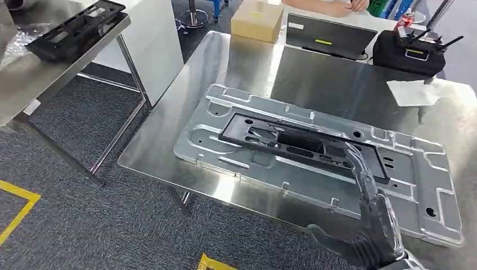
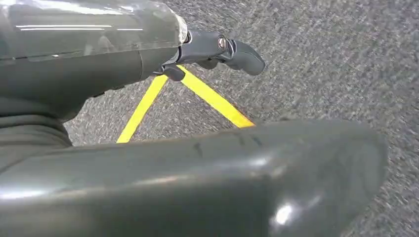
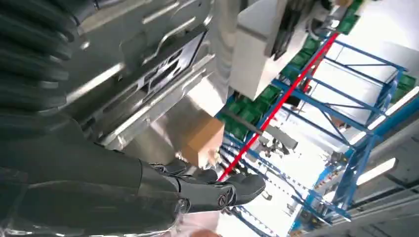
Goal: Take the parts from the cabinet and place them on the table.
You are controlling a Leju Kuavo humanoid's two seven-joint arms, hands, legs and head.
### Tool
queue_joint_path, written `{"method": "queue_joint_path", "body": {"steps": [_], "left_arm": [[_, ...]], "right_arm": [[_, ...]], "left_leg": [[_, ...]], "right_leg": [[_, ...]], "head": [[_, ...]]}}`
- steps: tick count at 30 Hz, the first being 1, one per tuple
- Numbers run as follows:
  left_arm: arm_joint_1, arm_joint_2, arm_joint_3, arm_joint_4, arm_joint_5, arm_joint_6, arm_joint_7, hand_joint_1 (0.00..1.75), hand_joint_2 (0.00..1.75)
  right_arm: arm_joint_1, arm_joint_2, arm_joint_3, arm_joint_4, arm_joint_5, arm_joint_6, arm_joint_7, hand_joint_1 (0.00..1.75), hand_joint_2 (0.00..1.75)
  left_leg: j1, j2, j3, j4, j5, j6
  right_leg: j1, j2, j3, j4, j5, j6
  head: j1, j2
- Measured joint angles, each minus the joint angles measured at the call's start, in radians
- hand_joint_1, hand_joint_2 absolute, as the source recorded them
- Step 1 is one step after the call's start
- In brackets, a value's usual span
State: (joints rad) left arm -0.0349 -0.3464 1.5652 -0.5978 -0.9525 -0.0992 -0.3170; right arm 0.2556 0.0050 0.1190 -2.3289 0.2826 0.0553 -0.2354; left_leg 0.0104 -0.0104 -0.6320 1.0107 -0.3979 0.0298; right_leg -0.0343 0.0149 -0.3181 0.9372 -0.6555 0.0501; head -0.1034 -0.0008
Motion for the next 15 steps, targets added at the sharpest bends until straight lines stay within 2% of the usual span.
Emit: {"method": "queue_joint_path", "body": {"steps": [1, 2, 3, 4, 5, 6, 7, 8, 9, 10, 11, 13, 14, 15], "left_arm": [[0.0, 0.0, 0.0, 0.0, -0.002, -0.003, 0.0, 0.0, 0.0], [0.0, -0.001, 0.0, 0.0, -0.004, -0.006, 0.0, 0.0, 0.0], [0.0, -0.002, 0.0, 0.0, -0.007, -0.009, 0.0, 0.0, 0.0], [0.001, -0.002, 0.0, 0.0, -0.009, -0.011, 0.0, 0.0, 0.0], [0.001, -0.003, 0.0, 0.0, -0.01, -0.014, 0.0, 0.0, 0.0], [0.001, -0.003, 0.0, 0.0, -0.011, -0.015, 0.0, 0.0, 0.0], [0.0, -0.004, 0.0, 0.0, -0.011, -0.016, 0.0, 0.0, 0.0], [0.0, -0.005, 0.0, 0.0, -0.011, -0.016, 0.0, 0.0, 0.0], [0.0, -0.005, 0.0, 0.0, -0.011, -0.015, 0.0, 0.0, 0.0], [-0.001, -0.005, 0.0, 0.0, -0.011, -0.011, 0.0, 0.0, 0.0], [0.0, -0.005, 0.0, 0.0, -0.011, -0.008, 0.0, 0.0, 0.0], [0.003, -0.005, 0.002, 0.0, -0.01, -0.002, 0.0, 0.0, 0.0], [0.005, -0.004, 0.003, 0.0, -0.006, 0.002, 0.0, 0.0, 0.0], [0.006, -0.004, 0.003, 0.0, 0.0, 0.007, 0.0, 0.0, 0.0]], "right_arm": [[0.016, 0.006, -0.014, -0.005, -0.018, 0.002, -0.01, 0.0, 0.0], [0.036, 0.011, -0.034, -0.009, -0.024, -0.001, -0.02, 0.0, 0.0], [0.057, 0.018, -0.058, -0.013, -0.023, -0.003, -0.031, 0.0, 0.0], [0.08, 0.027, -0.082, -0.016, -0.014, -0.005, -0.041, 0.0, 0.0], [0.097, 0.032, -0.104, -0.018, 0.001, -0.006, -0.05, 0.0, 0.0], [0.112, 0.037, -0.126, -0.022, 0.015, -0.006, -0.059, 0.0, 0.0], [0.124, 0.041, -0.143, -0.026, 0.022, -0.005, -0.065, 0.0, 0.0], [0.136, 0.045, -0.156, -0.031, 0.028, -0.004, -0.07, 0.0, 0.0], [0.143, 0.05, -0.167, -0.032, 0.035, -0.002, -0.075, 0.0, 0.0], [0.153, 0.055, -0.177, -0.033, 0.044, 0.001, -0.077, 0.0, 0.0], [0.161, 0.061, -0.188, -0.034, 0.049, 0.002, -0.08, 0.0, 0.0], [0.168, 0.069, -0.198, -0.034, 0.057, 0.007, -0.08, 0.0, 0.0], [0.169, 0.075, -0.201, -0.034, 0.062, 0.01, -0.08, 0.0, 0.0], [0.169, 0.079, -0.203, -0.033, 0.066, 0.013, -0.08, 0.0, 0.0]], "left_leg": [[0.0, 0.004, 0.004, -0.003, 0.0, 0.003], [0.0, 0.005, 0.005, -0.003, -0.001, 0.004], [0.0, 0.002, 0.004, -0.003, -0.002, 0.004], [0.0, 0.0, 0.005, -0.003, -0.002, 0.003], [0.001, -0.004, 0.006, -0.002, -0.003, 0.002], [0.002, -0.011, 0.009, -0.001, -0.003, 0.0], [0.004, -0.018, 0.009, 0.003, -0.004, -0.004], [0.006, -0.026, 0.009, 0.009, -0.005, -0.011], [0.007, -0.033, 0.004, 0.013, -0.004, -0.019], [0.003, -0.043, 0.001, 0.015, 0.0, -0.029], [0.003, -0.048, -0.001, 0.016, 0.006, -0.039], [0.005, -0.06, -0.004, 0.005, 0.022, -0.057], [0.009, -0.064, -0.009, 0.007, 0.024, -0.063], [0.009, -0.036, -0.022, 0.028, -0.007, -0.064]], "right_leg": [[0.0, -0.003, -0.041, 0.074, -0.037, 0.0], [0.001, -0.004, -0.1, 0.176, -0.08, 0.003], [0.0, -0.004, -0.152, 0.261, -0.105, 0.005], [0.0, -0.004, -0.193, 0.315, -0.105, 0.007], [-0.001, -0.004, -0.21, 0.318, -0.077, 0.008], [-0.004, -0.004, -0.204, 0.271, -0.021, 0.009], [-0.007, -0.003, -0.182, 0.197, 0.038, 0.009], [-0.011, 0.006, -0.149, 0.107, 0.091, 0.011], [-0.015, 0.038, -0.131, 0.062, 0.088, 0.011], [-0.002, 0.041, -0.139, 0.07, 0.105, 0.0], [-0.003, 0.036, -0.146, 0.069, 0.103, -0.004], [0.005, 0.026, -0.154, 0.073, 0.11, -0.021], [-0.008, 0.013, -0.16, 0.064, 0.121, -0.039], [-0.003, 0.004, -0.166, 0.065, 0.128, -0.048]], "head": [[0.0, 0.0], [0.0, 0.0], [0.0, 0.0], [0.0, 0.0], [0.0, 0.0], [0.0, 0.0], [0.0, 0.0], [0.0, 0.0], [0.0, 0.0], [0.0, 0.0], [0.0, 0.0], [0.0, 0.0], [0.0, 0.0], [-0.001, 0.0]]}}
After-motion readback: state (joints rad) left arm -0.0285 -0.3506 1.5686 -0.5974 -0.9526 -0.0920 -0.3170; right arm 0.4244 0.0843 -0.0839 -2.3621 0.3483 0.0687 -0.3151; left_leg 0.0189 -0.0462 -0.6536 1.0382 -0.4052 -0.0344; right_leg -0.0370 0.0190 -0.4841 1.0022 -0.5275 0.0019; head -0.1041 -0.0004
